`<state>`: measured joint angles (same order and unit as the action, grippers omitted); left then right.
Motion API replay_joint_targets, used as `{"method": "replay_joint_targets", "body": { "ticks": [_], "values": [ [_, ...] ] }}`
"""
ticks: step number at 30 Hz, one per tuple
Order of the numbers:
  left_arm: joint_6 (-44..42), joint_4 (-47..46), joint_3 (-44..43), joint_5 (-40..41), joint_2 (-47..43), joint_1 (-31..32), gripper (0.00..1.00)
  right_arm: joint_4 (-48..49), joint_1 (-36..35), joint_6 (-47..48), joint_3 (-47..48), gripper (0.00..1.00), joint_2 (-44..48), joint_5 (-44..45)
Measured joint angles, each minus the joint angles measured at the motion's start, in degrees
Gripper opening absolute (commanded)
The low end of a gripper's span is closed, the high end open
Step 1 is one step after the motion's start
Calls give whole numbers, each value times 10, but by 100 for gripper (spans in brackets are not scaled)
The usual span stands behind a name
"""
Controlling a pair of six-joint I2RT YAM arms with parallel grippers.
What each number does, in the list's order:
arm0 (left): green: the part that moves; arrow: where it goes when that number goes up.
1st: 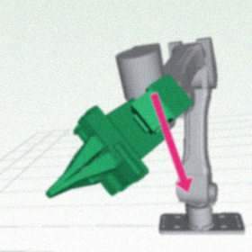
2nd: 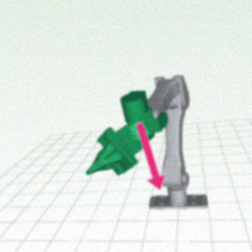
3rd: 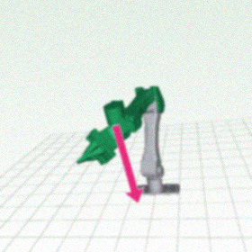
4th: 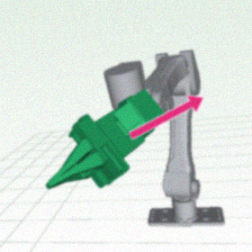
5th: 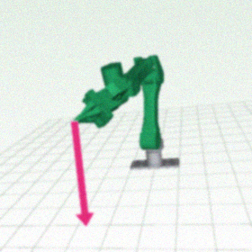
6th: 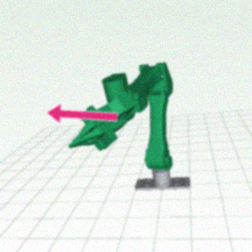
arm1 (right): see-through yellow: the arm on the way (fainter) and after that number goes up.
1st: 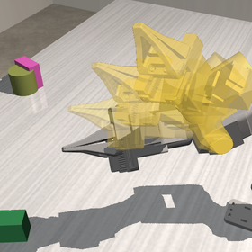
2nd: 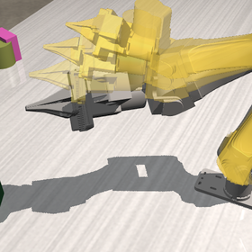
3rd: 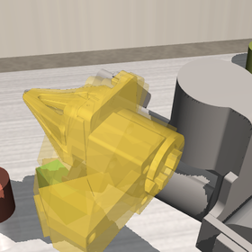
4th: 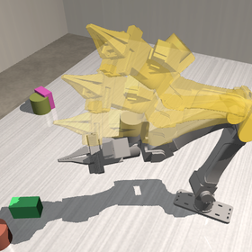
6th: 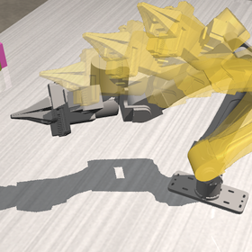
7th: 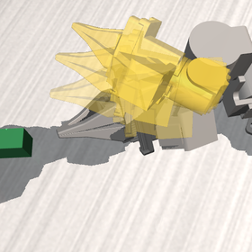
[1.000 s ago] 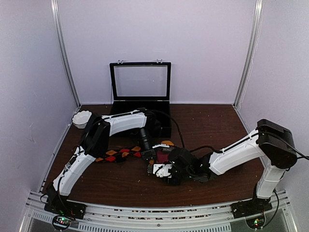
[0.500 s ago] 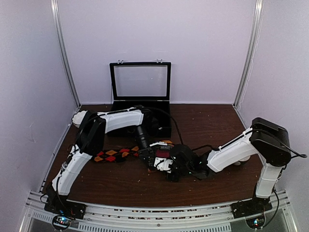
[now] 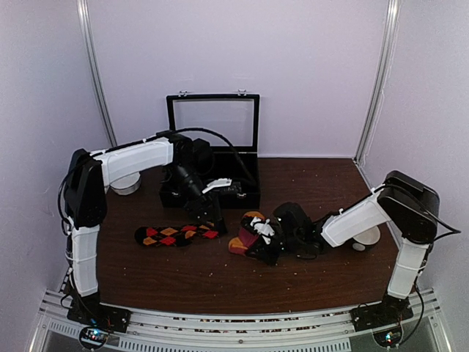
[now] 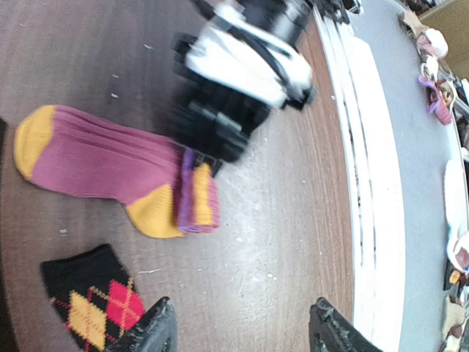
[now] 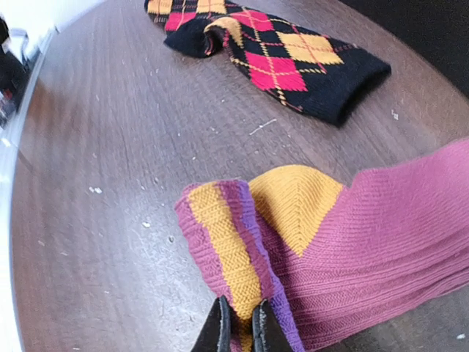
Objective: Roll the socks
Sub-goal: Roll the sock at the center of the board.
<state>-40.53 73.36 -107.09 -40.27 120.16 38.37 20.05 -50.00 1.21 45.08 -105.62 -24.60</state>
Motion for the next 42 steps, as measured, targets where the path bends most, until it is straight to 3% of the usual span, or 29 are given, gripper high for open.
{"method": "replay_joint_targets", "body": {
  "ticks": [7,13,20,32,42],
  "values": [
    [-15,-46,73,23,7,34,59,18,47,-106,10,6,-33,-120],
    [-22,-85,78,58,17,78,56,-19,71,-146,46,7,-57,-186],
    [-24,-119,72,95,41,110,49,-92,84,-147,90,7,-75,-226],
    [-20,-178,54,151,54,114,52,-130,99,-182,125,11,-103,-278],
    [-35,-177,33,185,88,122,40,-156,109,-197,146,18,-117,-303]
  ]
}}
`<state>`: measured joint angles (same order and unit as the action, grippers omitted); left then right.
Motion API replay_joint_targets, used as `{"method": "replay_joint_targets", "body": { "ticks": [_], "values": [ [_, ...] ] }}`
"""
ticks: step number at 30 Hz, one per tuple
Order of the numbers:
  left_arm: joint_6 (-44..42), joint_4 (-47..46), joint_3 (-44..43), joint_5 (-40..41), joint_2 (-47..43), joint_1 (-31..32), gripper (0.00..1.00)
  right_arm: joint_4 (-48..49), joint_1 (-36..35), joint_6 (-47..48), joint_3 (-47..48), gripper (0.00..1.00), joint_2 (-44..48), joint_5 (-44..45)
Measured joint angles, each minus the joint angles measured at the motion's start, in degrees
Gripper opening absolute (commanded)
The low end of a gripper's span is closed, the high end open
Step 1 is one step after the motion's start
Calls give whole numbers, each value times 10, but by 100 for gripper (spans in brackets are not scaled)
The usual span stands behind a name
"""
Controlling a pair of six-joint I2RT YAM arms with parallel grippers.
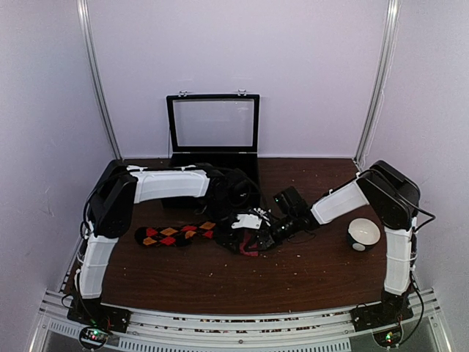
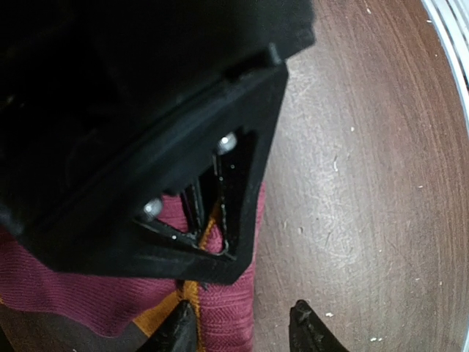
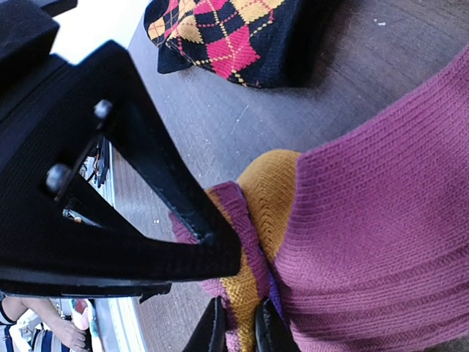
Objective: Roll the socks
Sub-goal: Roll the sock at the center of the board.
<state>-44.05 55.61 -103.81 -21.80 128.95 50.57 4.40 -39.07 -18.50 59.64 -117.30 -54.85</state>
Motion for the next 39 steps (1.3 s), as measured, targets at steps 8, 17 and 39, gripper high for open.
{"method": "replay_joint_targets", "body": {
  "ticks": [8,17,39],
  "values": [
    [-10,25,-35,5,17,3,12,7,3,0,-9,25,7,0],
    [-14,35,-49,-2,30,9,15,58,3,-9,-49,28,27,13],
    [36,180,-205,-64,152,-15,20,196,-1,0,-201,29,121,117]
  ]
}}
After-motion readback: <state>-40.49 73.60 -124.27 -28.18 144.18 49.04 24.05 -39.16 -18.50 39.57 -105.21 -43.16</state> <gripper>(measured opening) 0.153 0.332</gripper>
